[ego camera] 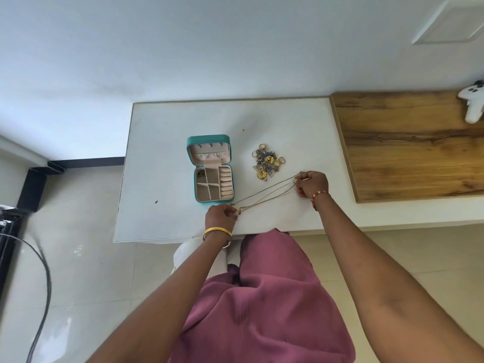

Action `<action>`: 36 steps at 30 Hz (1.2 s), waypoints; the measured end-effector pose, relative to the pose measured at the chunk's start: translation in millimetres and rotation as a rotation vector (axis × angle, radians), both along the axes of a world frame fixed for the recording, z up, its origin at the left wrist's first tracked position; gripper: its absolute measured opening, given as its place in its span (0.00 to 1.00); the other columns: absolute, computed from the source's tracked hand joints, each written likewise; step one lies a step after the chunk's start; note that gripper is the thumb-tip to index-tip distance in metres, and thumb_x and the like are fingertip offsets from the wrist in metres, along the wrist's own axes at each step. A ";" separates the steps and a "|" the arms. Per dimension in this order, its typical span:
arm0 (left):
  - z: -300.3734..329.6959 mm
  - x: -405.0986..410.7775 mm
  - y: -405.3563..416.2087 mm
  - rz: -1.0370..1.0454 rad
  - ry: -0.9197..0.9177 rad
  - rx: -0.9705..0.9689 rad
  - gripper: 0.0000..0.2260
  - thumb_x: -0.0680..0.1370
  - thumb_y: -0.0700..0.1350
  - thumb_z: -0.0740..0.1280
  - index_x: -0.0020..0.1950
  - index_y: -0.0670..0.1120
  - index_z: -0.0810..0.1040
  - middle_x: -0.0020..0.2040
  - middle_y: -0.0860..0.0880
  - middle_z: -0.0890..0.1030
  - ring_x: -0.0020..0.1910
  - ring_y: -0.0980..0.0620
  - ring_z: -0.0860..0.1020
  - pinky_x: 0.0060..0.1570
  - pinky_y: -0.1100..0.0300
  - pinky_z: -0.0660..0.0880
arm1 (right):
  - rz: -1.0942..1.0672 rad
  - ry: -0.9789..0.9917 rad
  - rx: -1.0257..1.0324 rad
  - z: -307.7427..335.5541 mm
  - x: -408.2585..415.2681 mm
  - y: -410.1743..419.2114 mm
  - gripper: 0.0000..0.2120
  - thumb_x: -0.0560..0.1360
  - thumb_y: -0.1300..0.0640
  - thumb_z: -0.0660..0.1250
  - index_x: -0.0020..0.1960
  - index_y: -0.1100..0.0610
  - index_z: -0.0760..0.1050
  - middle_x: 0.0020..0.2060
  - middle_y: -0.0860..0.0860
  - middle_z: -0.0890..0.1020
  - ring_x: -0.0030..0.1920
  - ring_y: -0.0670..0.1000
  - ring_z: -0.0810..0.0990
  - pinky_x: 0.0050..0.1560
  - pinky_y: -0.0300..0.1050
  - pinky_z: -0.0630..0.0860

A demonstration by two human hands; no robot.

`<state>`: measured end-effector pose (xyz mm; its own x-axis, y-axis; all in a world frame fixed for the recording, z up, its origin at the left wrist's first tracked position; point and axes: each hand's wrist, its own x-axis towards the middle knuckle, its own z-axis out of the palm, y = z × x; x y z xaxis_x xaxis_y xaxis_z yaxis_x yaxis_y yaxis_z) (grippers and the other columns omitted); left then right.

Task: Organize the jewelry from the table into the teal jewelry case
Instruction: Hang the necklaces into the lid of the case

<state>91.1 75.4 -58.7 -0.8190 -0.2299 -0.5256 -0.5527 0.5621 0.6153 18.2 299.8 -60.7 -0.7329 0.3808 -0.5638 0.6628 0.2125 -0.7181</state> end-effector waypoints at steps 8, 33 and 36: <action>16.8 15.0 -23.1 0.021 0.090 -0.010 0.09 0.75 0.41 0.65 0.53 0.43 0.80 0.50 0.43 0.81 0.50 0.46 0.78 0.53 0.61 0.70 | 0.156 0.174 0.317 17.5 16.3 -22.7 0.01 0.71 0.64 0.68 0.42 0.62 0.79 0.38 0.55 0.79 0.41 0.52 0.76 0.45 0.43 0.73; 9.4 -47.5 -91.3 0.338 0.084 0.208 0.11 0.74 0.37 0.64 0.55 0.41 0.80 0.49 0.39 0.82 0.49 0.41 0.80 0.56 0.48 0.76 | 1.115 0.253 0.843 29.7 -17.9 -221.0 0.13 0.78 0.61 0.54 0.58 0.63 0.73 0.60 0.59 0.73 0.59 0.60 0.72 0.54 0.51 0.71; 9.6 -46.6 -85.3 0.303 0.065 0.187 0.13 0.73 0.37 0.65 0.57 0.41 0.79 0.52 0.40 0.82 0.51 0.43 0.80 0.58 0.51 0.75 | 1.154 0.233 0.895 35.2 -16.1 -223.0 0.12 0.74 0.58 0.60 0.55 0.62 0.74 0.58 0.59 0.73 0.59 0.60 0.71 0.51 0.51 0.73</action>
<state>44.5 -9.8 -49.1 -0.7614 -0.3726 -0.5305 -0.6333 0.2529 0.7314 2.0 76.8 -25.6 -0.9042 -0.3126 -0.2910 -0.2862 0.9493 -0.1305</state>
